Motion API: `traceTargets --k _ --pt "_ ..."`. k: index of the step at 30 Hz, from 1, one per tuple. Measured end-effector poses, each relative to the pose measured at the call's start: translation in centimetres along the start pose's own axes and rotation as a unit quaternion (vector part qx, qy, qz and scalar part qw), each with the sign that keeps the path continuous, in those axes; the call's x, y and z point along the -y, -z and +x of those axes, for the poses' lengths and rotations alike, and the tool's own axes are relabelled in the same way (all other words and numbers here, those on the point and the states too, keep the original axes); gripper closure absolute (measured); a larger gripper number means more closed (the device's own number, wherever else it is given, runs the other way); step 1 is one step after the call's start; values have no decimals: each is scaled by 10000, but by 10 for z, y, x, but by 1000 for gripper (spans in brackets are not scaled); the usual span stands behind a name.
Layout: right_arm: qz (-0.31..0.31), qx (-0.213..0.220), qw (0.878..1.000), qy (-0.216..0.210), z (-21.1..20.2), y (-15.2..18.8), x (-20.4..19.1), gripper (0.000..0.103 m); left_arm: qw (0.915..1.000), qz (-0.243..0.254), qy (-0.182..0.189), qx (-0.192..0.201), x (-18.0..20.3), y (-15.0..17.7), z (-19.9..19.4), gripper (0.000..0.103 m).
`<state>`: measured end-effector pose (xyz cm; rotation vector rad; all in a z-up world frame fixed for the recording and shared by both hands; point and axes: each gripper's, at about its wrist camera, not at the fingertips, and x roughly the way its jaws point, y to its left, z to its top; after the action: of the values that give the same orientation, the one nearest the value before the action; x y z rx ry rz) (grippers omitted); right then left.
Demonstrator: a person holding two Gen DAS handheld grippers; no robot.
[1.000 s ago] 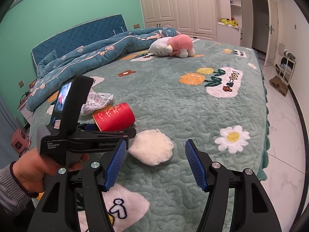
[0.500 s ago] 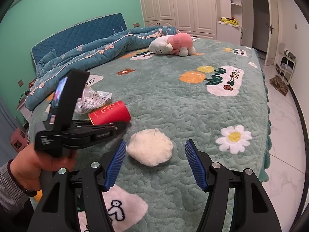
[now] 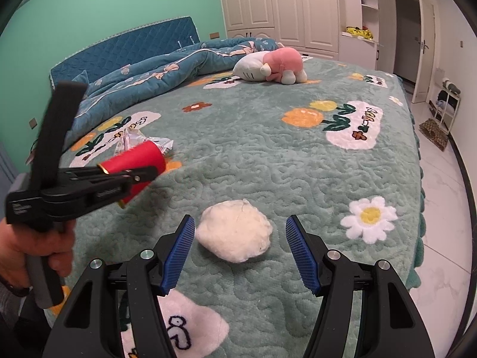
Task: Collect trash
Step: 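Grasp the red cup with the left gripper while the right gripper grasps the cotton ball, then carry the red cup and cotton ball off the bed over the orange bin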
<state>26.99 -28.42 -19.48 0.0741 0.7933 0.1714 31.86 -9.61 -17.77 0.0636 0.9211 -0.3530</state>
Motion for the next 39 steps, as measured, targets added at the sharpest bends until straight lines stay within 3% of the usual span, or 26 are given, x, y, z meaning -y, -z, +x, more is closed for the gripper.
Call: traceTargets --k 15,18,19,21,23,26,32,39 --pt "172 -673 9971 -306 55 6 1 40 9998 79 119 -117 5 3 13 97" --pt "164 -783 9963 -306 61 8 2 56 9997 82 145 -152 7 4 15 97" --pt "147 -831 9959 -317 64 9 2 66 9997 95 146 -165 7 4 16 97" --pt "138 -897 9954 -318 67 9 2 70 9996 111 171 -188 9 5 18 97" --pt "155 -906 9952 -348 70 9 3 83 9996 120 181 -200 10 5 18 97" --pt "120 -813 9958 -397 67 8 3 90 9995 141 196 -196 13 5 17 97" --pt "72 -436 9984 -345 42 0 -1 91 9996 205 180 -118 19 4 2 97" --pt "13 230 9990 -393 -31 -17 -10 91 9992 323 191 133 38 5 -48 97"
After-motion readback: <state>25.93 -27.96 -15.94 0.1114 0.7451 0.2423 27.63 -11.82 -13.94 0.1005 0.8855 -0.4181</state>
